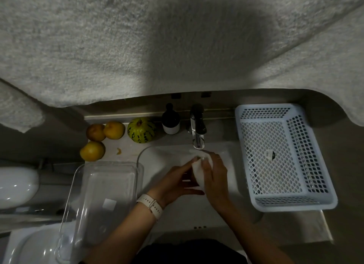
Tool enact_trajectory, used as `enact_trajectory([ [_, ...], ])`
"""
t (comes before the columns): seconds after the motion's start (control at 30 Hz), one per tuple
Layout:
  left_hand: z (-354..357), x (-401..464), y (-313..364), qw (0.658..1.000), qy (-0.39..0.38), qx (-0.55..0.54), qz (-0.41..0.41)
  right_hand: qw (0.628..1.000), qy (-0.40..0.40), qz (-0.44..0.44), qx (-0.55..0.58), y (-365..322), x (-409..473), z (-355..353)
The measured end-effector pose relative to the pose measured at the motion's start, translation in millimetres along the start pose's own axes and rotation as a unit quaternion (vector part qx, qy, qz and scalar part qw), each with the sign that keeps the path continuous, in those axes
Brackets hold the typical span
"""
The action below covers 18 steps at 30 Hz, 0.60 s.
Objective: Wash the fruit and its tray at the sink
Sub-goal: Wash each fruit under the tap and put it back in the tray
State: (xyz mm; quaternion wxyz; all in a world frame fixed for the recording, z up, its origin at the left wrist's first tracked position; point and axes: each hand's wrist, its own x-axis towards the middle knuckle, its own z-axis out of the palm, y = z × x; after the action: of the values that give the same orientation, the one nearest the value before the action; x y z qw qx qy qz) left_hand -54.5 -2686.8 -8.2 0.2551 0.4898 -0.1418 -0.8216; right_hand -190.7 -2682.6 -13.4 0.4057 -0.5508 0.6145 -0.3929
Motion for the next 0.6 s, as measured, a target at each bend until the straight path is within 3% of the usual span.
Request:
enact_trajectory([
  [0.1,1,5,-4,0.999,0.004,-0.038,0.001,0.996,0.034,0.045,0.073,-6,7,-5],
  [0.23,-4,10,-10,0.994,0.007,-0.112,0.0,0.962,0.082,0.195,0.174,-6,21,-22],
  [0.3,-9,11,-9,0.988,0.01,-0.152,-0.004,0.95,0.121,0.226,0.18,-6,32,-38],
  [0.47,-22,7,0,0.986,-0.004,-0.165,0.021,0.932,0.304,0.15,0.126,-13,89,-85],
  [0.6,-26,9,4,0.983,0.003,-0.182,0.026,0.953,0.267,0.131,-0.06,4,144,-89],
])
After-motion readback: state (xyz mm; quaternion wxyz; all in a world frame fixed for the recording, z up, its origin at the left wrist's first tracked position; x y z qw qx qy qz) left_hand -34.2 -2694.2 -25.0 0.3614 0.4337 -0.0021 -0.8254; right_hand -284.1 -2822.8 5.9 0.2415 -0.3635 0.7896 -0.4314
